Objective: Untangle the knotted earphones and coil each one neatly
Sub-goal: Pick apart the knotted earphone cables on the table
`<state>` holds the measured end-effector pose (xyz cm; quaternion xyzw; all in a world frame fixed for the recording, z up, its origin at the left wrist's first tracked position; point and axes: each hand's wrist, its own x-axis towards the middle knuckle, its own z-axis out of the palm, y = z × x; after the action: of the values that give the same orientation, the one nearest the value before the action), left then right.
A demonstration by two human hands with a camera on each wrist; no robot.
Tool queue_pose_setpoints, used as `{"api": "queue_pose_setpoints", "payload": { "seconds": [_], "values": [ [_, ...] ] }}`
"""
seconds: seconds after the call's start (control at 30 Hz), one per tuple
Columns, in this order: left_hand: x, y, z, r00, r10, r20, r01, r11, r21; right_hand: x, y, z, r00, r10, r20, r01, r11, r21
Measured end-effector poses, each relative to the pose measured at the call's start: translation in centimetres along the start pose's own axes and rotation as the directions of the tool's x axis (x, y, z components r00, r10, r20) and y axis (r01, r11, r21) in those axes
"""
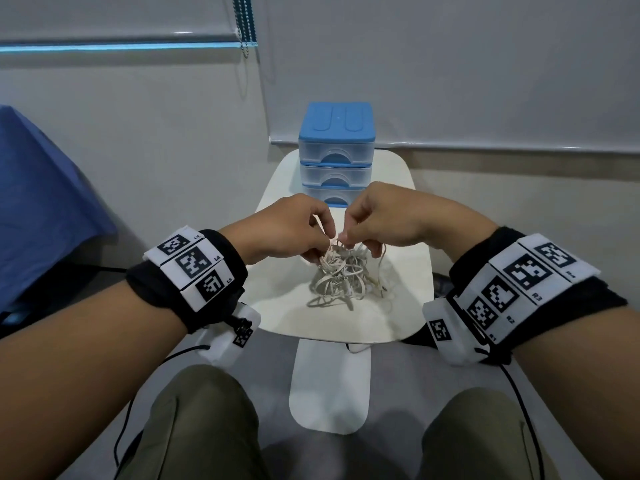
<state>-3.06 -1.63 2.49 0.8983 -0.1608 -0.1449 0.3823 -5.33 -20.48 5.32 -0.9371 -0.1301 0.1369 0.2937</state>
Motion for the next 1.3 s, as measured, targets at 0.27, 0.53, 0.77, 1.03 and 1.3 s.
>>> {"api": "queue_pose_setpoints", "payload": {
  "seconds": [0.27,0.53,0.77,1.03,1.3],
  "values": [
    [-0.3,-0.2,0.1,0.997,-0.026,0.075,0.036,0.989,-0.14,-0.1,0.1,0.7,0.997,0.072,0.019,-0.069,0.993,-0.097],
    [-0.7,0.2,0.6,0.99,0.011,0.144,-0.029,0.992,0.124,0.2,0.4,1.0,0.995,0.041,0.093,-0.034,0.996,-0.082],
    [-0.7,0.7,2.0,0.989,0.091,0.119,-0.133,0.9,0.416,0.1,1.1,1.3,0.992,0.097,0.085,-0.076,0.972,-0.221],
    [-0.1,0.9,2.8,0.974,0.202,0.101,-0.226,0.859,0.46,0.1,1.8,1.1,0.99,0.089,0.113,-0.056,0.963,-0.265],
    [-0.2,-0.7,3.1,0.941,0.316,0.121,-0.337,0.899,0.279,-0.1,2.6,1.2,0.988,0.048,0.147,0.002,0.947,-0.322]
  ]
}}
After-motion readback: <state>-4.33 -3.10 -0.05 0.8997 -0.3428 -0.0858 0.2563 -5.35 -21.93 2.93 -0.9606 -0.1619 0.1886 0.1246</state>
